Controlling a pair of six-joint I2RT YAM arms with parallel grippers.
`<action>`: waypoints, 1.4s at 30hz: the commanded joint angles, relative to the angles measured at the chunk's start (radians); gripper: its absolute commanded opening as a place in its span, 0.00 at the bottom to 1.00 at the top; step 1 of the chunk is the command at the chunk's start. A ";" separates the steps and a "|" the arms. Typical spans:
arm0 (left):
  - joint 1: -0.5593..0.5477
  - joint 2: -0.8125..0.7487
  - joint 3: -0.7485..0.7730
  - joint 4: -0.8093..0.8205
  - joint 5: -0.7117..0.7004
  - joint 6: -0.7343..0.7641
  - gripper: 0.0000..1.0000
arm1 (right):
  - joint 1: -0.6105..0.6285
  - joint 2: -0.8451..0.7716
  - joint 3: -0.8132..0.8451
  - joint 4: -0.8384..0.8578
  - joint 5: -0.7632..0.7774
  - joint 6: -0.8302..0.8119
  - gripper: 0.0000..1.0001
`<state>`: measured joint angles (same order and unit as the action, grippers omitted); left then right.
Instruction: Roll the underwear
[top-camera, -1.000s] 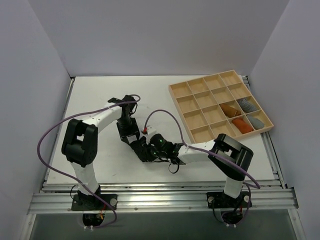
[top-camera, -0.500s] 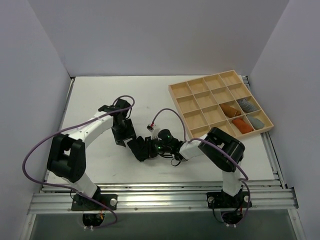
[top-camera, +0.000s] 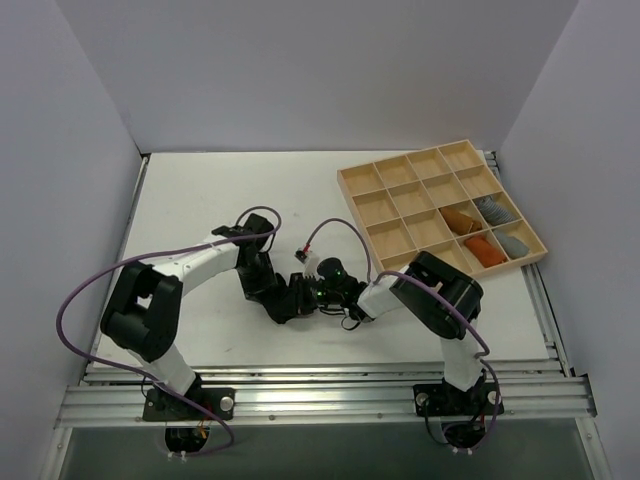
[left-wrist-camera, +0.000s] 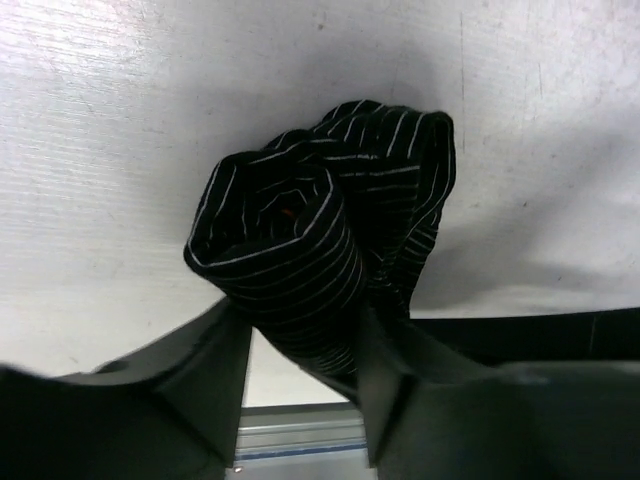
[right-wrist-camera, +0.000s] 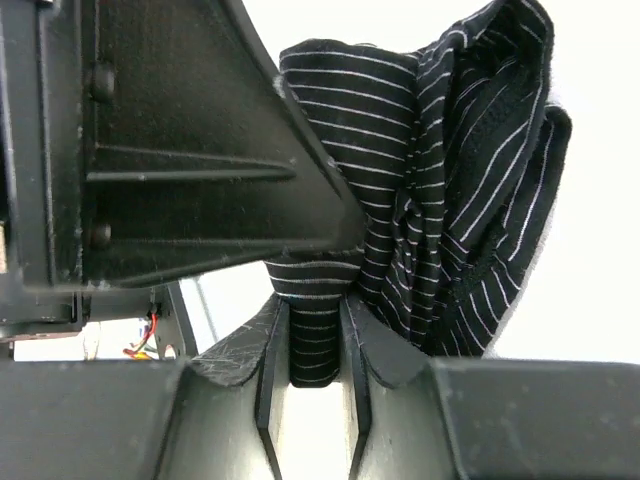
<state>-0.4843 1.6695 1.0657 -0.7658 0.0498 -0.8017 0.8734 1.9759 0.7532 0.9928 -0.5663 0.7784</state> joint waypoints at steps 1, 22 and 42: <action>-0.005 0.016 -0.010 0.051 -0.065 -0.011 0.42 | 0.013 0.067 -0.051 -0.282 -0.003 0.005 0.00; -0.037 0.251 0.215 -0.228 -0.018 0.084 0.02 | 0.295 -0.267 0.317 -0.907 0.752 -0.343 0.51; -0.045 0.254 0.263 -0.280 0.010 0.075 0.19 | 0.273 -0.080 0.300 -0.852 0.778 -0.289 0.01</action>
<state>-0.5144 1.9038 1.3434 -1.0355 0.0525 -0.7204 1.1870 1.9011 1.1561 0.1501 0.2535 0.4088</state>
